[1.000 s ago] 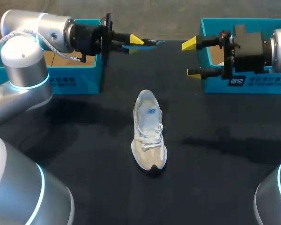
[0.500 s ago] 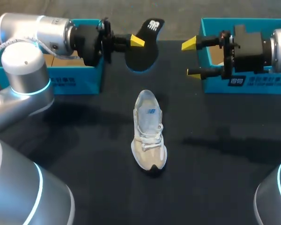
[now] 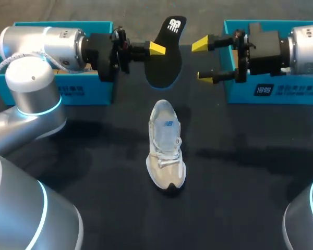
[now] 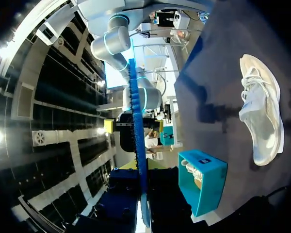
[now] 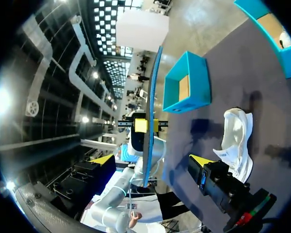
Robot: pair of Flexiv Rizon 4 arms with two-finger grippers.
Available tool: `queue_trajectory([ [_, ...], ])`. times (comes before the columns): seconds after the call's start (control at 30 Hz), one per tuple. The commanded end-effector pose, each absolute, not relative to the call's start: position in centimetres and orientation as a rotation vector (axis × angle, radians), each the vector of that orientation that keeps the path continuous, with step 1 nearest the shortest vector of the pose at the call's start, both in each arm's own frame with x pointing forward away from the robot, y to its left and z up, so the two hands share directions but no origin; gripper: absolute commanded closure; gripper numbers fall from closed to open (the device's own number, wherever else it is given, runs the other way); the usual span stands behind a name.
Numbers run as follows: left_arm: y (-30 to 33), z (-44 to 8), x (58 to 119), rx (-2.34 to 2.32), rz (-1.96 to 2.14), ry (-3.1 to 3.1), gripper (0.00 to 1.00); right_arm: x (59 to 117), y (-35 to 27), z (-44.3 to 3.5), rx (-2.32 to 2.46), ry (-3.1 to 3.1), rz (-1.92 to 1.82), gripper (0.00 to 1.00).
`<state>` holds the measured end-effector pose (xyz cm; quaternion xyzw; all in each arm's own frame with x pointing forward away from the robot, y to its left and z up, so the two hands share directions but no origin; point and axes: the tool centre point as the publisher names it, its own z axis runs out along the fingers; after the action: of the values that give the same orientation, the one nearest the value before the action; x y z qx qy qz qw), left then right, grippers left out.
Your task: Take the shoe out of the shoebox, open the shoe tongue, remove and reinsert the insole, then place the shoe into the shoebox
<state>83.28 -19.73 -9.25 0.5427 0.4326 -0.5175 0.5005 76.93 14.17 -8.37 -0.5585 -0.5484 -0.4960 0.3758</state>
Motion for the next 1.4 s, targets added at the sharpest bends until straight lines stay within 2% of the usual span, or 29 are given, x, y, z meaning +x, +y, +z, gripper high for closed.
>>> queue_trajectory([
  [0.03,-20.6,-9.2,83.3,1.309,-1.252,1.037,1.0,78.5,16.1,-8.7,-1.414,-1.413,-1.244,0.0],
  [0.27,-21.4,-9.4,83.3,1.29,-1.24,1.036,1.0,79.0,17.5,-8.7,-1.405,-1.415,-1.223,0.0],
  [0.33,-21.5,-9.5,83.3,1.286,-1.242,1.036,1.0,79.0,17.9,-8.6,-1.4,-1.419,-1.216,0.21],
  [0.37,-21.6,-9.5,83.3,1.283,-1.241,1.036,1.0,79.0,18.0,-8.6,-1.399,-1.42,-1.214,0.27],
  [0.4,-21.7,-9.5,83.3,1.278,-1.241,1.036,1.0,79.0,18.2,-8.6,-1.398,-1.422,-1.212,0.44],
  [0.43,-21.7,-9.5,83.3,1.277,-1.241,1.035,1.0,79.0,18.3,-8.6,-1.396,-1.423,-1.211,0.5],
  [0.93,-22.0,-9.3,83.5,1.253,-1.227,1.026,1.0,78.7,19.1,-8.8,-1.386,-1.421,-1.202,0.67],
  [1.0,-22.0,-9.3,83.5,1.253,-1.227,1.027,1.0,78.7,19.1,-8.9,-1.387,-1.419,-1.202,0.75],
  [1.1,-21.9,-9.3,83.5,1.247,-1.224,1.025,1.0,78.7,19.1,-8.9,-1.385,-1.412,-1.204,0.99],
  [1.4,-22.0,-9.2,83.6,1.251,-1.229,1.023,1.0,78.7,19.2,-9.0,-1.383,-1.399,-1.208,1.0],
])
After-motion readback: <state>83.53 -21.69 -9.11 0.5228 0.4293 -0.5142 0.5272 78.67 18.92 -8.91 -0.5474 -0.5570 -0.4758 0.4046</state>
